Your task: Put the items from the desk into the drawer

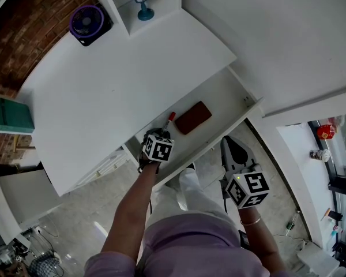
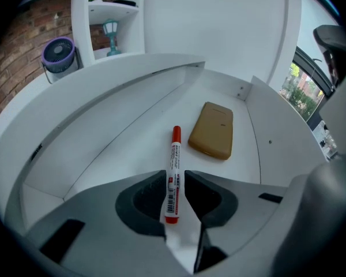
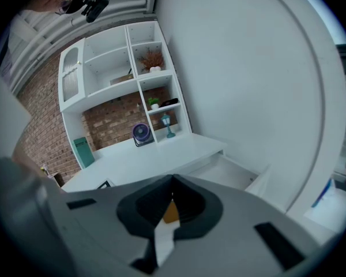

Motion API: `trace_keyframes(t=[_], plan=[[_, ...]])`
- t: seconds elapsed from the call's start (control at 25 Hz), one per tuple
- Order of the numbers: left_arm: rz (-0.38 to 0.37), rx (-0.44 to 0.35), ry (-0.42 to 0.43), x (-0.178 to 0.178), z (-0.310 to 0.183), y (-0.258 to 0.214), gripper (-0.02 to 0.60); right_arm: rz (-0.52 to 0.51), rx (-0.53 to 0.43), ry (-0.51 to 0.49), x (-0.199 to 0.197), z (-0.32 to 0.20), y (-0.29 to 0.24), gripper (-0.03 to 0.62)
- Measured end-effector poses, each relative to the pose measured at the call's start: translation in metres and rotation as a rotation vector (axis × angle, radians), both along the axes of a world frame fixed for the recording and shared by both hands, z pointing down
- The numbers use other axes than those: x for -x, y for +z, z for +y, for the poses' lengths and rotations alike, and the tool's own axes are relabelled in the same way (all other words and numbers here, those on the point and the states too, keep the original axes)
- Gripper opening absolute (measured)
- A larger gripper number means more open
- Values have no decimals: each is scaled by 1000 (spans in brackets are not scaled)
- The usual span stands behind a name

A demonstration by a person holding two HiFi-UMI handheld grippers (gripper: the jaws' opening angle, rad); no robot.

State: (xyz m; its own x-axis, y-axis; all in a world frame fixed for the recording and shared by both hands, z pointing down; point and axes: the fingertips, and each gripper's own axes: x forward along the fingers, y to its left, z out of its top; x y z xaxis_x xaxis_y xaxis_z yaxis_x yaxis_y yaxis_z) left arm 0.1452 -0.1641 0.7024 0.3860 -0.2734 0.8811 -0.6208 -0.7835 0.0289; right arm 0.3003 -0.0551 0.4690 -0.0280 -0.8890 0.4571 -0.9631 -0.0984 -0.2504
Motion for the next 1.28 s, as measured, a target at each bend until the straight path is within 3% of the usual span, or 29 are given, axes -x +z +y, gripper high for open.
trace_keyframes(t=[0.28,0.6,1.28], plan=[[32,-49,-24,-2,-2,-28,78,-1,-17,-27,11,-1,-3,3],[128,-150,-66,4,-6,-83,40,-8,-42,-65,25,-5,-9,3],[323,-259,-174,63,-1,-179,5,1,-94,-161,70,-18,-31,3]])
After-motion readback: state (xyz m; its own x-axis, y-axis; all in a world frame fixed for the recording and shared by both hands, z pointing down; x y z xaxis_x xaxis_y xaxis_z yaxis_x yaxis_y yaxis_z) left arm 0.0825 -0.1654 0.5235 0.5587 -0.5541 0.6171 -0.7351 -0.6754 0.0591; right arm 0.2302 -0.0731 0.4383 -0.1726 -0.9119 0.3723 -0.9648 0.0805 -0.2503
